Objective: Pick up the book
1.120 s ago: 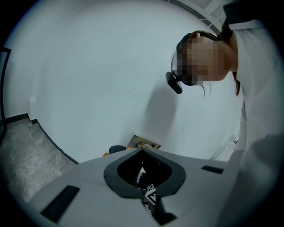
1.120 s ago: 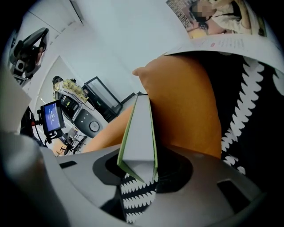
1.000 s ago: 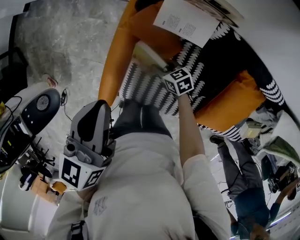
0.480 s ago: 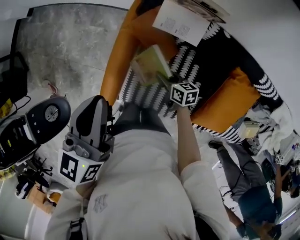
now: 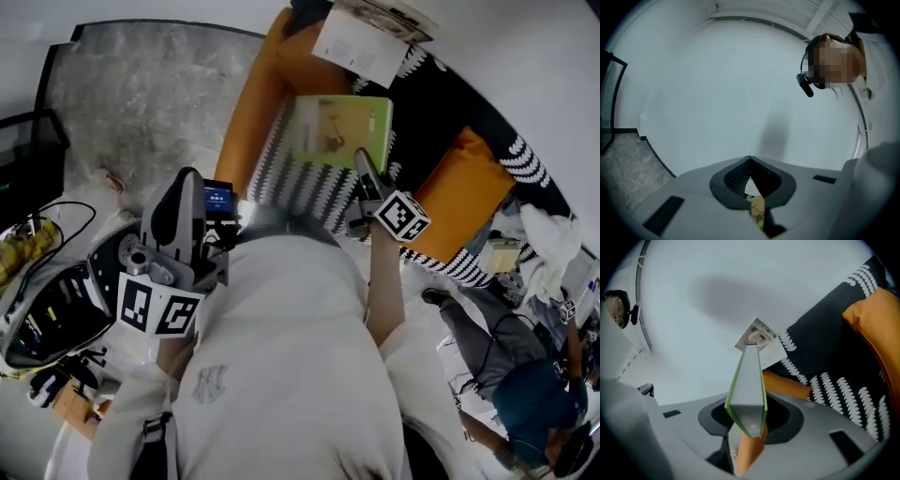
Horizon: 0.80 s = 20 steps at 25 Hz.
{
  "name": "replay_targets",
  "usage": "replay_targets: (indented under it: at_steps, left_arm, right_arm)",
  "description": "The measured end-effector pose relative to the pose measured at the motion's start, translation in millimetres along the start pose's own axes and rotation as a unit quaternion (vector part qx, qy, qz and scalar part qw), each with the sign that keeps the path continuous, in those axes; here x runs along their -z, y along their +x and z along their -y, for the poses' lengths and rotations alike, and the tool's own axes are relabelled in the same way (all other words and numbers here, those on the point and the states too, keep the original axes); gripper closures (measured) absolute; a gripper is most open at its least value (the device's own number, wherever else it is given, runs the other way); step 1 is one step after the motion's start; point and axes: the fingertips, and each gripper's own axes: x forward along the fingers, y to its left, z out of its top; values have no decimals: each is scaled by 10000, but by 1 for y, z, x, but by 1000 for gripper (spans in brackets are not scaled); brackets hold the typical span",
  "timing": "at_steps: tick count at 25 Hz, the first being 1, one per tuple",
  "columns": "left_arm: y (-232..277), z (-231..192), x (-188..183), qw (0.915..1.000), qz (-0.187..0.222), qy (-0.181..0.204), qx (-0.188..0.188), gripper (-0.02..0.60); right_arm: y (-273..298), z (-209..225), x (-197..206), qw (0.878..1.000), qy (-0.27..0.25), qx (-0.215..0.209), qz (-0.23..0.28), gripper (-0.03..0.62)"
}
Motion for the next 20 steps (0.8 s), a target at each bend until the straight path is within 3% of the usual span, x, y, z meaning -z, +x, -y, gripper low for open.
replay_targets:
  at_steps: [7, 20]
  left_arm:
    - [-7, 13, -21, 9993, 293, 43, 215, 572]
    - [-19, 48, -58, 9945, 684, 208, 766, 572]
  right_arm:
    - [-59, -32, -35, 9964, 283, 23, 797, 441]
    - [-138, -120, -64, 9886, -235, -153, 1476, 441]
